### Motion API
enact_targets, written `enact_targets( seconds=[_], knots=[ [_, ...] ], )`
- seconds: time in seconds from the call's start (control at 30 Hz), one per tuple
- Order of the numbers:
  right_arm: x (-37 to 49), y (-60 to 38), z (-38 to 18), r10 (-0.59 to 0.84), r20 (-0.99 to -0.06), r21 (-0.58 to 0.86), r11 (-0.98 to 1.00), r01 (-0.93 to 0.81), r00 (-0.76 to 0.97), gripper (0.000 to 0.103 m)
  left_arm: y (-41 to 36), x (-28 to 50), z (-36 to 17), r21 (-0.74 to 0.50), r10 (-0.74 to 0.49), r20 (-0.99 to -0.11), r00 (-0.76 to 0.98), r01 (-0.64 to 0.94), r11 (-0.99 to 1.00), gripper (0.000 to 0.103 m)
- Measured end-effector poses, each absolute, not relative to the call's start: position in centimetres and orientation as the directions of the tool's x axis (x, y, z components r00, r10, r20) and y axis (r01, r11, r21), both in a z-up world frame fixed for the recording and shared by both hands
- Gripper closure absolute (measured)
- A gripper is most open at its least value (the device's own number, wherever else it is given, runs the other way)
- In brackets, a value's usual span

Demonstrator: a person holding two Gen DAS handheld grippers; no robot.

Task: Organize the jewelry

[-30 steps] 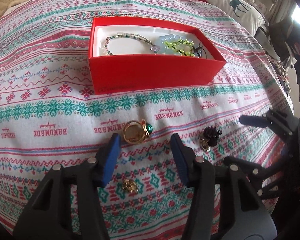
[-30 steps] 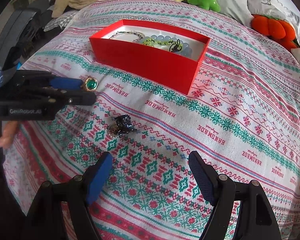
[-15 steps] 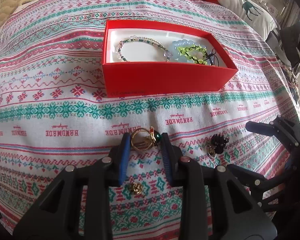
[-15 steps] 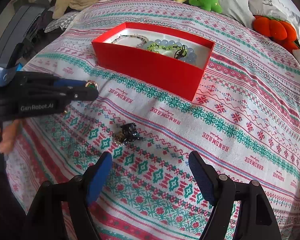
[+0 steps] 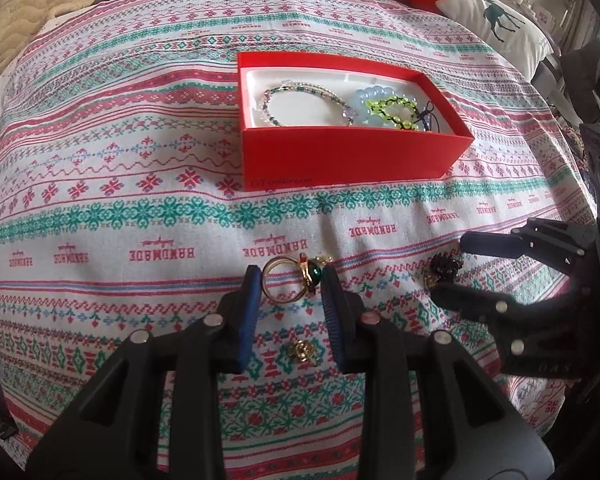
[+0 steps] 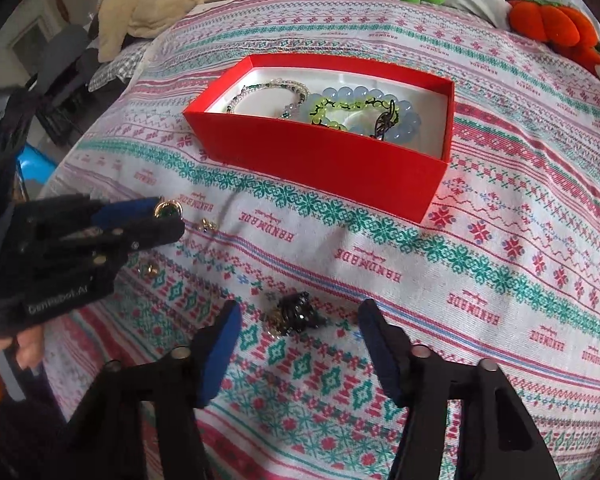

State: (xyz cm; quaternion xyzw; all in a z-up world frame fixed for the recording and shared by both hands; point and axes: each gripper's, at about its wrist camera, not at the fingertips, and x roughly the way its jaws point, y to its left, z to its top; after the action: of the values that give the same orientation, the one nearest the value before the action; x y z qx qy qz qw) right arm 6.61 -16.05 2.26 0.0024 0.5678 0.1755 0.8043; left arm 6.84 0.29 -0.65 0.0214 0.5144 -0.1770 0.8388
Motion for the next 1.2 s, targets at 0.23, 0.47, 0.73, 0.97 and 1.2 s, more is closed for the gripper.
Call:
enact_targets(
  seconds=[0.23,0.47,0.73,0.97,1.2],
  knots=[
    [7.6,-14.9,1.8,0.294,-0.916,0.221,0.937,-0.272,0.271,0.072,1.2,6.7,-0.7,-0.152,-0.271,-0.871,0.410,0.300,0.942,0.071],
    [8.2,-14.0,1.4,0.280,-0.924,0.212,0.942,-0.261,0.259,0.089,1.7,6.5,-0.7,-0.152,-0.268,-0.871,0.412,0.293,0.944,0.071],
    [8.7,-13.3,2.4,0.278,-0.918,0.205,0.943,-0.261,0.283,0.090,1.8,6.3,-0.2,-0.151,-0.268,-0.867,0.421,0.290,0.945,0.071],
    [8.2,-14.4,3.2,0.285,-0.912,0.212,0.943,-0.257,0.294,0.090,1.5,6.3,0.6,-0.146,-0.271,-0.861,0.431,0.301,0.942,0.071],
    [7.9,-15.4,4.8,0.295,-0.898,0.223,0.945,-0.240,0.326,0.090,0.8,6.9,1.9,-0.155,-0.288,-0.846,0.449,0.309,0.938,0.071]
  ],
)
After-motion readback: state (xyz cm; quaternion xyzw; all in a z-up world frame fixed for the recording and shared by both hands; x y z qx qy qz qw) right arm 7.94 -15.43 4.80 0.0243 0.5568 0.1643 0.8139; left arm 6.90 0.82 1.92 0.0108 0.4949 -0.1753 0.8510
